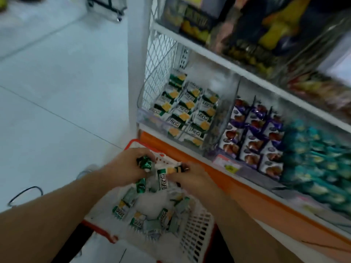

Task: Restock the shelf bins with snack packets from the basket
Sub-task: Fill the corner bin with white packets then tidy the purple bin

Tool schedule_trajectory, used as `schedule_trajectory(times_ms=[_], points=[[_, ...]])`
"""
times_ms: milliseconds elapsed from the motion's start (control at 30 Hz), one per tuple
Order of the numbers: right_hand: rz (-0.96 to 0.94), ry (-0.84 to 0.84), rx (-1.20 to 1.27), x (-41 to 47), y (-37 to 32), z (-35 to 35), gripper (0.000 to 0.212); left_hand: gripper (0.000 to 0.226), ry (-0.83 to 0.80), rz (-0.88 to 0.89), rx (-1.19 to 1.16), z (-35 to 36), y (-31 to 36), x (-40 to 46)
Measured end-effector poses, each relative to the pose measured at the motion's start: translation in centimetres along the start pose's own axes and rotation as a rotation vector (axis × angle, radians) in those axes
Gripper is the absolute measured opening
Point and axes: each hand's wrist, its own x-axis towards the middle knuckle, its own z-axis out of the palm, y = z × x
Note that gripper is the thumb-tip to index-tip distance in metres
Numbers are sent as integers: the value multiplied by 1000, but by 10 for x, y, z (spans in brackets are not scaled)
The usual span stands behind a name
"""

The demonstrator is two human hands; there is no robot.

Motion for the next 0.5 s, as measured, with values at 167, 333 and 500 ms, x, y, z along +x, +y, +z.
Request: schedule_trajectory(times_ms=[167, 333, 500], points=[[-169, 86, 260, -84, -40, -41, 22, 36, 84, 78, -364, -38, 76, -54], [-269, 205, 592, -102, -70, -64, 58, 38, 272, 211, -604, -60, 133, -63], [-350, 393, 551, -62, -104, -81, 31, 37, 530, 324, -412, -57, 153, -16]])
